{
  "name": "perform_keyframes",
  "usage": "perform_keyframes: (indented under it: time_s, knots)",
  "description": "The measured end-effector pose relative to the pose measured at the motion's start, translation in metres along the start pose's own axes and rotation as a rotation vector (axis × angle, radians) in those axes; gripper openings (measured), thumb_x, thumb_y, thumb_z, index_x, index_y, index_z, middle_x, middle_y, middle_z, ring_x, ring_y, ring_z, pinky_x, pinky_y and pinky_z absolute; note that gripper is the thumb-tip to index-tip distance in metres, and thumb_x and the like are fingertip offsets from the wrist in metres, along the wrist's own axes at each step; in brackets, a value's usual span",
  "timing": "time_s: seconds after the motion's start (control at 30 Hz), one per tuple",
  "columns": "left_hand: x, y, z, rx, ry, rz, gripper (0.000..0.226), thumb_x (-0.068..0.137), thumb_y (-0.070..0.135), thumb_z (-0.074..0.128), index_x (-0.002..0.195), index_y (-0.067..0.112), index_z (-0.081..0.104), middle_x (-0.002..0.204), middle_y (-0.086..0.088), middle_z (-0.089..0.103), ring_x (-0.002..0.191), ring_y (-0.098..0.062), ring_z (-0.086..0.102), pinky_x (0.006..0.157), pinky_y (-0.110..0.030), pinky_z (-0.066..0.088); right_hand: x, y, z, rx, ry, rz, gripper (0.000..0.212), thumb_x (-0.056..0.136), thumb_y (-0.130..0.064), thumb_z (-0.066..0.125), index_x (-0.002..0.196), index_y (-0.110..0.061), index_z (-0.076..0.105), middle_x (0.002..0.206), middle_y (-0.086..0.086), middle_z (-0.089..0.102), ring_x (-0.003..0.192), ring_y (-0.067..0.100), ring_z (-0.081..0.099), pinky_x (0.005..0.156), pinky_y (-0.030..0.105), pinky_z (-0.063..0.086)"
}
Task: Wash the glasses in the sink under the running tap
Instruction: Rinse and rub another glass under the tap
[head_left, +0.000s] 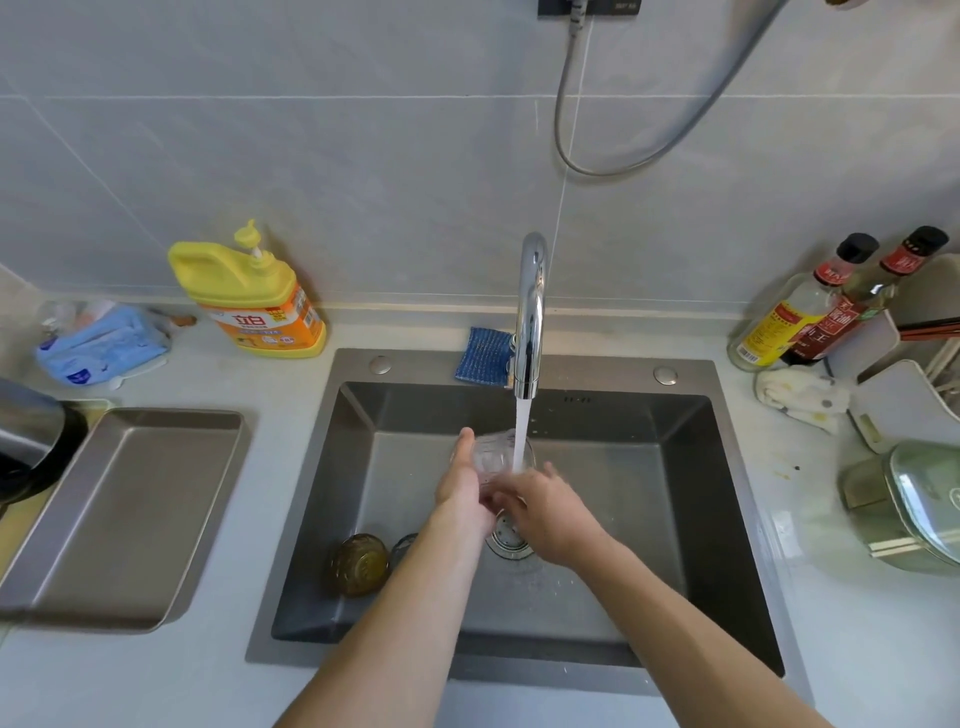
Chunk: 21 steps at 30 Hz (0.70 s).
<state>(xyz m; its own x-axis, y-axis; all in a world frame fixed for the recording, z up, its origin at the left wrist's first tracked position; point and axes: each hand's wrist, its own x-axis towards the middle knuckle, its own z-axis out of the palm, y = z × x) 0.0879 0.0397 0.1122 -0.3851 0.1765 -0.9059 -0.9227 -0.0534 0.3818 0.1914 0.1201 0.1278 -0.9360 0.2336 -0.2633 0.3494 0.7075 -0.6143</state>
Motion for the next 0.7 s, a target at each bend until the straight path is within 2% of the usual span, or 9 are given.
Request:
perform_keyframes:
  time_s: [0.07,0.17,0.27,0.33,0.43,0.5,0.6,0.63,0.7]
  knots:
    - [0.002,-0.002,0.0,-0.015,-0.026,-0.007,0.065,0.088,0.066,0.068,0.095,0.002,0.069,0.067,-0.014,0.074,0.069,-0.028,0.068,0.078,-0.036,0.057,-0.001,-0.009,0.002,0.446,0.054,0.062,0.04,0.095,-0.002,0.06,0.12,-0.029,0.075,0.115,-0.015,0.076,0.115,0.008,0.068,0.11,0.038,0.049]
    - [0.002,0.002,-0.002,0.014,-0.087,-0.024,0.064,0.091,0.065,0.065,0.099,0.002,0.07,0.07,-0.017,0.076,0.075,-0.03,0.072,0.074,-0.033,0.055,-0.006,-0.011,-0.007,0.864,-0.043,0.105,0.05,0.095,0.011,0.059,0.122,-0.029,0.07,0.115,-0.009,0.078,0.112,0.005,0.07,0.106,0.034,0.053]
    - [-0.008,0.006,-0.004,0.072,-0.07,-0.015,0.062,0.088,0.061,0.071,0.115,0.005,0.072,0.095,-0.018,0.079,0.077,-0.032,0.075,0.059,-0.036,0.059,-0.005,0.003,-0.014,0.117,-0.168,0.006,0.031,0.107,-0.032,0.053,0.134,-0.04,0.066,0.146,-0.015,0.058,0.141,0.005,0.047,0.126,0.057,0.017]
    - [-0.012,0.007,-0.003,0.056,-0.078,-0.019,0.064,0.089,0.058,0.072,0.125,0.005,0.067,0.106,-0.02,0.078,0.078,-0.033,0.076,0.053,-0.038,0.063,-0.004,0.017,-0.01,-0.31,-0.088,-0.111,0.032,0.109,-0.04,0.044,0.134,-0.038,0.064,0.155,-0.018,0.047,0.151,0.004,0.031,0.124,0.064,-0.004]
    - [-0.017,0.008,0.001,0.08,-0.121,0.003,0.059,0.091,0.057,0.07,0.114,0.002,0.071,0.098,-0.021,0.079,0.076,-0.033,0.076,0.058,-0.036,0.064,-0.001,0.017,0.002,0.012,0.09,-0.088,0.027,0.101,-0.018,0.058,0.121,-0.028,0.074,0.128,-0.006,0.072,0.127,0.021,0.062,0.111,0.04,0.04]
    - [-0.013,0.004,0.002,0.097,-0.114,0.001,0.062,0.086,0.061,0.074,0.11,0.003,0.074,0.097,-0.021,0.079,0.085,-0.033,0.077,0.078,-0.04,0.063,-0.002,0.006,0.004,0.393,0.093,0.043,0.04,0.093,-0.005,0.064,0.119,-0.032,0.077,0.112,-0.013,0.078,0.11,0.011,0.071,0.102,0.033,0.053]
    - [-0.015,0.001,0.0,0.084,-0.052,0.007,0.069,0.078,0.064,0.079,0.111,0.005,0.073,0.097,-0.021,0.079,0.095,-0.036,0.076,0.095,-0.046,0.06,-0.005,-0.001,-0.001,0.799,-0.029,0.126,0.044,0.092,0.007,0.066,0.123,-0.022,0.075,0.12,-0.008,0.077,0.12,0.008,0.068,0.111,0.04,0.05]
    - [-0.011,0.0,-0.001,0.098,-0.035,0.005,0.07,0.076,0.065,0.081,0.112,0.006,0.073,0.098,-0.019,0.079,0.094,-0.035,0.077,0.088,-0.045,0.062,-0.007,0.001,-0.003,0.777,-0.085,0.082,0.043,0.095,0.003,0.065,0.128,-0.023,0.073,0.126,-0.008,0.074,0.125,0.008,0.065,0.115,0.042,0.046]
    - [-0.01,-0.001,-0.004,0.139,-0.031,-0.009,0.065,0.078,0.063,0.079,0.113,0.008,0.075,0.099,-0.017,0.08,0.085,-0.033,0.078,0.07,-0.04,0.064,-0.009,0.013,-0.004,0.358,-0.145,-0.019,0.032,0.104,-0.023,0.059,0.132,-0.032,0.071,0.136,-0.014,0.067,0.135,0.006,0.054,0.125,0.052,0.029]
